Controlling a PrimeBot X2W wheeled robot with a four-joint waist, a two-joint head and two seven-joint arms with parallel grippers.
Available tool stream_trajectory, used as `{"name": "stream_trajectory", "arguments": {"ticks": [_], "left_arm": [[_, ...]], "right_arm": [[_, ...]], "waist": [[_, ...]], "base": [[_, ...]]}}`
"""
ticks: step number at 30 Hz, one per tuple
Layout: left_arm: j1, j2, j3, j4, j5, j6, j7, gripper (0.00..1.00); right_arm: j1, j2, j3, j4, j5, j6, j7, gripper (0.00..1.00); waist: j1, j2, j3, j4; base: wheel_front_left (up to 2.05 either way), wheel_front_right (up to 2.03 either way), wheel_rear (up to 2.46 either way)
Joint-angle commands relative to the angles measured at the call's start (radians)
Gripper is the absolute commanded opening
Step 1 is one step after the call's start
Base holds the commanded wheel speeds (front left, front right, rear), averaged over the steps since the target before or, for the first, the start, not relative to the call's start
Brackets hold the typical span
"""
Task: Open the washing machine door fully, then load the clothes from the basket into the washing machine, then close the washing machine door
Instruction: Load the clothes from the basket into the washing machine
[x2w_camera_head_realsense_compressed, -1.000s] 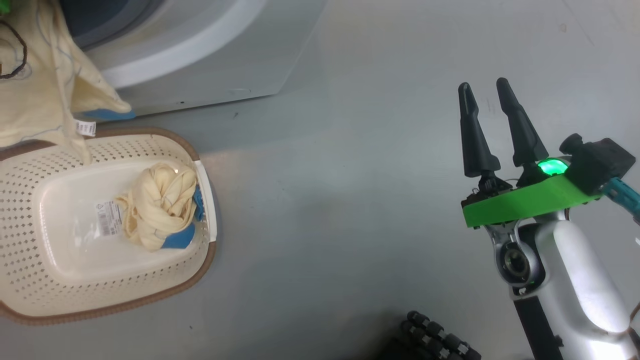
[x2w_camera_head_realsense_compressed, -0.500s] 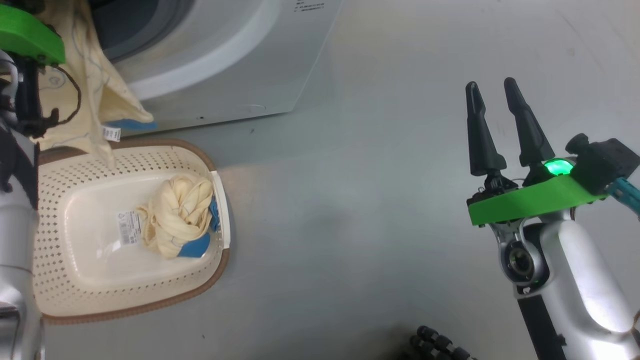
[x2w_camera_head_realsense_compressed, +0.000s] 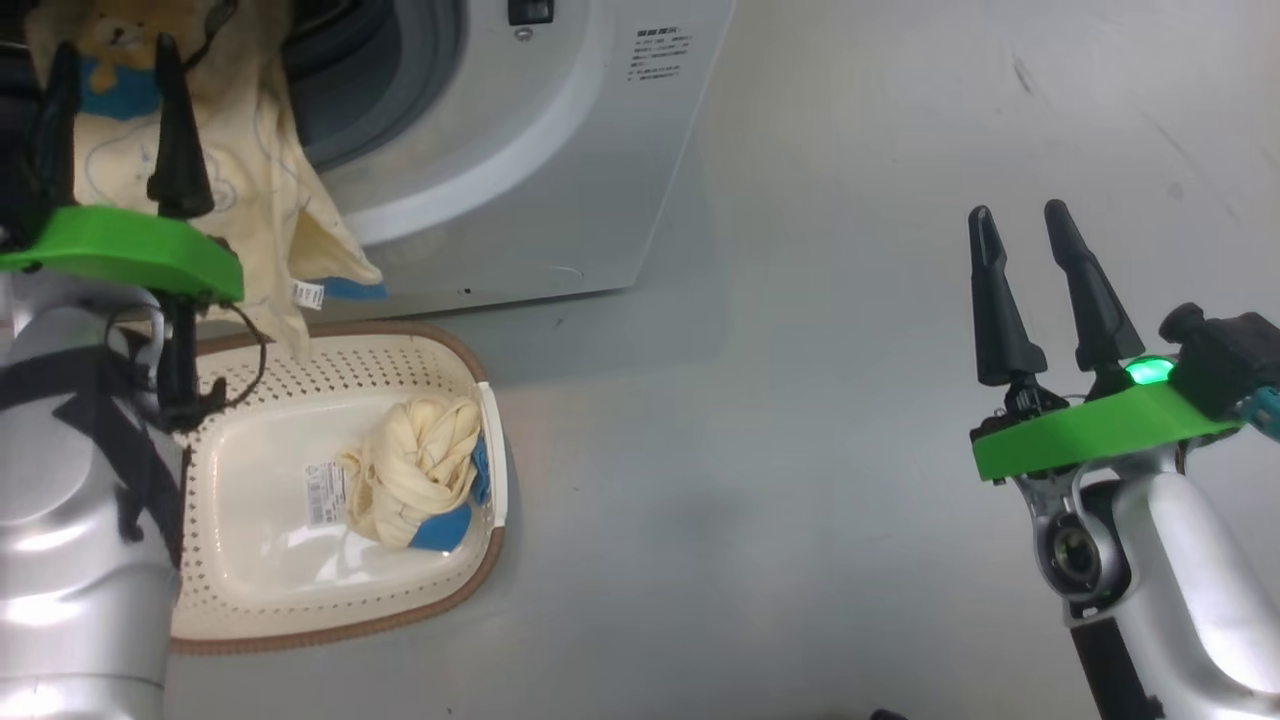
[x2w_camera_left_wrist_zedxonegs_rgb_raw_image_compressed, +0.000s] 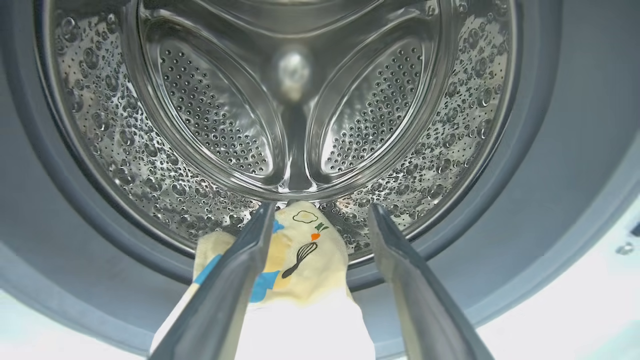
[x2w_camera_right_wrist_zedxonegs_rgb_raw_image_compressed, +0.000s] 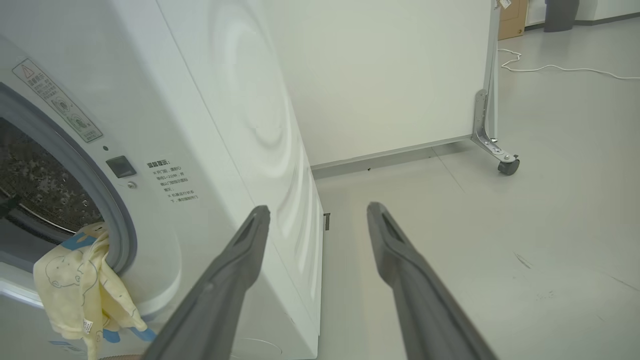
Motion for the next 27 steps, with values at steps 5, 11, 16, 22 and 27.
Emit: {"name": "stream_trajectory", "arguments": {"ticks": [5,11,16,22,27], "left_arm": [[0.099,0.008,0.046,-0.109,0.01,0.0,-0.005,1.0],[0.23,-0.002,0.054,-0.19,0.016,0.0,-0.005,1.0],[0.319,-0.013,0.06,-0.245,0.011,0.0,-0.005,1.0],[0.447,-0.023,0.094,-0.329,0.01,0.0,-0.005,1.0],[0.525,-0.026,0.099,-0.376,0.004,0.0,-0.005,1.0]], "right_arm": [[0.043,-0.038,0.005,-0.021,-0.004,0.002,-0.006,1.0],[0.084,-0.062,-0.001,-0.012,0.0,0.002,-0.006,1.0],[0.112,-0.076,-0.005,-0.006,0.003,0.002,-0.006,1.0],[0.153,-0.092,-0.019,-0.008,0.005,0.002,-0.006,1.0],[0.192,-0.107,-0.038,-0.012,0.005,0.002,-0.006,1.0]], "waist": [[0.0,-0.0001,-0.07,0.039],[0.0,-0.0001,-0.131,0.065],[0.0,-0.0001,-0.168,0.08],[0.0,-0.0001,-0.21,0.106],[0.0,-0.0001,-0.239,0.131]], "base": [[0.0,0.0,0.0],[0.0,0.0,0.0],[0.0,0.0,0.0],[0.0,0.0,0.0],[0.0,0.0,0.0]]}}
